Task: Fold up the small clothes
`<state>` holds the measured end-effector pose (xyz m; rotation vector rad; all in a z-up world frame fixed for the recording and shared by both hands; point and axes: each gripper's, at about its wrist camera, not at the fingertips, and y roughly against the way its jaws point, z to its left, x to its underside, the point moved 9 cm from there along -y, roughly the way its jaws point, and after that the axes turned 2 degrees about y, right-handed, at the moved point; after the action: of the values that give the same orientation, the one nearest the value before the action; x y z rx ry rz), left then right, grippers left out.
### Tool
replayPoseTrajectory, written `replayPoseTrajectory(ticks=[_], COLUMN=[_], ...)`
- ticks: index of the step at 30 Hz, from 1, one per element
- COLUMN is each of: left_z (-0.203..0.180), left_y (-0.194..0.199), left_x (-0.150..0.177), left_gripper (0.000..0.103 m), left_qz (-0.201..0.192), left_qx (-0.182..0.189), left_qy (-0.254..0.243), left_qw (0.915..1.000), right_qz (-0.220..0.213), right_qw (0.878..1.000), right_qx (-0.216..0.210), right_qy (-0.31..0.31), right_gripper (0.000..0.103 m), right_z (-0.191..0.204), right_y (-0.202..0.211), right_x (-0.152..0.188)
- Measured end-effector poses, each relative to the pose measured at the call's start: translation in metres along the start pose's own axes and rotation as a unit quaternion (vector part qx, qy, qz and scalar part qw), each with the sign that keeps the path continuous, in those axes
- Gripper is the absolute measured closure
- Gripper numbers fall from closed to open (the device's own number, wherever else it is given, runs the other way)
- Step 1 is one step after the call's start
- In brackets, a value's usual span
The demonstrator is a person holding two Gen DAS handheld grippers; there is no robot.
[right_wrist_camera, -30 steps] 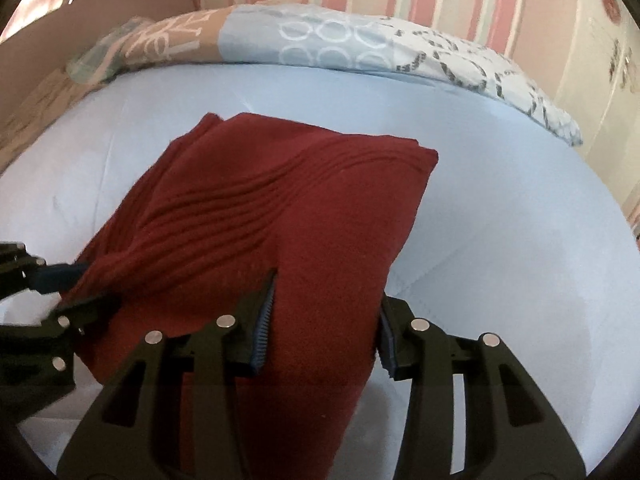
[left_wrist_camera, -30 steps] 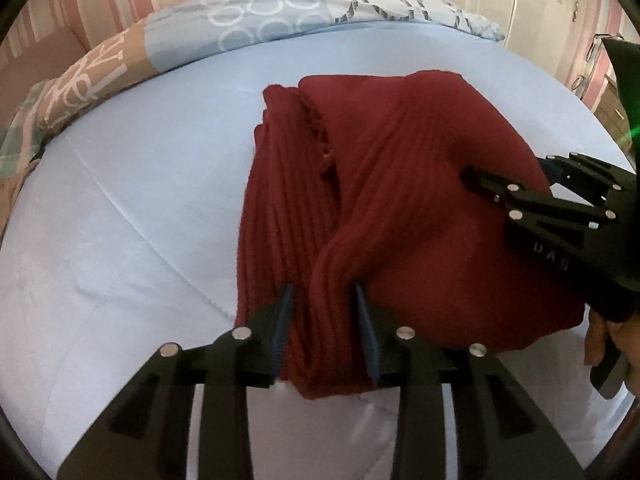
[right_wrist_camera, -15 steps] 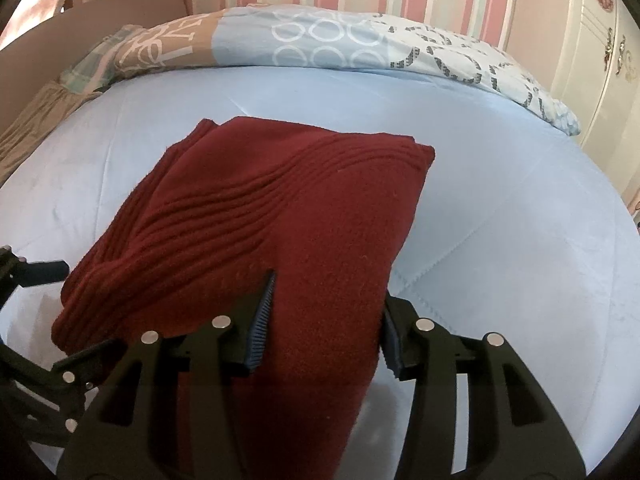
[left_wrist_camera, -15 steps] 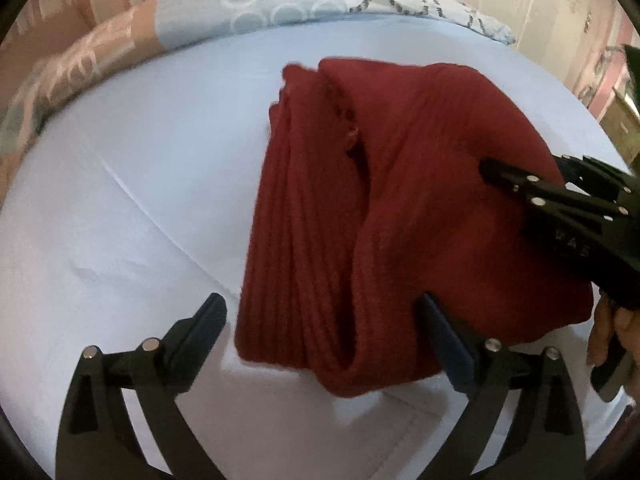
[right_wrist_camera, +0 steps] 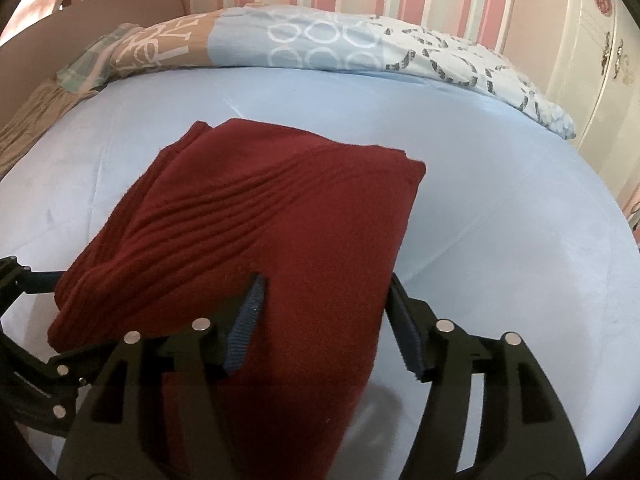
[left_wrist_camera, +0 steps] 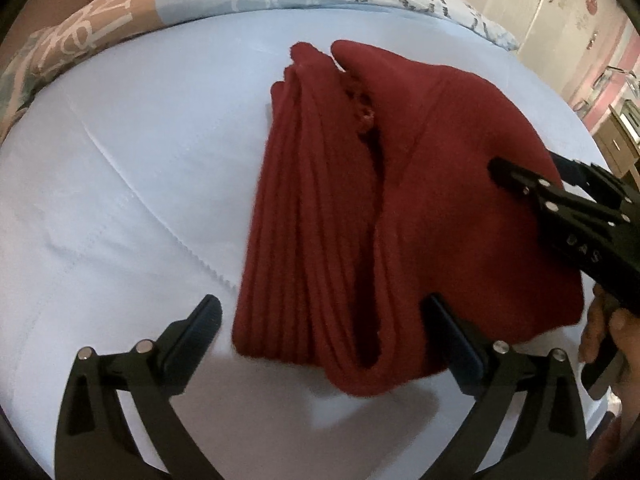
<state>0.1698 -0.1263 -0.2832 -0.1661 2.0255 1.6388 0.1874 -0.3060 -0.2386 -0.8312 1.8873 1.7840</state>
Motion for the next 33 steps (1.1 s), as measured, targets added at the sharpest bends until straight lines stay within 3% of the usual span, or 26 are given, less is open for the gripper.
replayPoseTrajectory(ticks=[4,10,17,20,23,33], left_z=[0.001,0.004,0.016,0.025,0.022,0.030], left_y=[0.011,0.020,0.022,0.011,0.008,0.079], left_x=[0.006,0.010,0.003,0.007,0.008,0.009], left_gripper=[0.002,0.002,0.001,0.001,0.001,0.002], left_qz=[-0.001,-0.016,-0.032,-0.015,-0.026,-0.093], left_qx=[0.005,-0.017,-0.038,-0.022,-0.024,-0.005], left_qy=[-0.003,-0.039,-0.062,-0.046,-0.062,-0.016], left_qw=[1.0000,0.9990,0.9968,0.9986,0.9975,0.9955], right_qz=[-0.020,-0.031,-0.012,0.000,0.014,-0.052], right_qw=[1.000,0.999,0.999,1.000,1.000,0.998], right_qx=[0.005,0.019,0.013,0.019,0.016,-0.015], right_qy=[-0.003,-0.022,-0.030,-0.015,-0.014,-0.044], right_gripper=[0.014,0.006,0.005,0.005,0.005,0.003], right_z=[-0.001,-0.004,0.017,0.028,0.032,0.050], right_y=[0.016,0.049,0.069,0.064,0.057,0.111], right_x=[-0.004,0.000,0.030,0.042,0.050,0.019])
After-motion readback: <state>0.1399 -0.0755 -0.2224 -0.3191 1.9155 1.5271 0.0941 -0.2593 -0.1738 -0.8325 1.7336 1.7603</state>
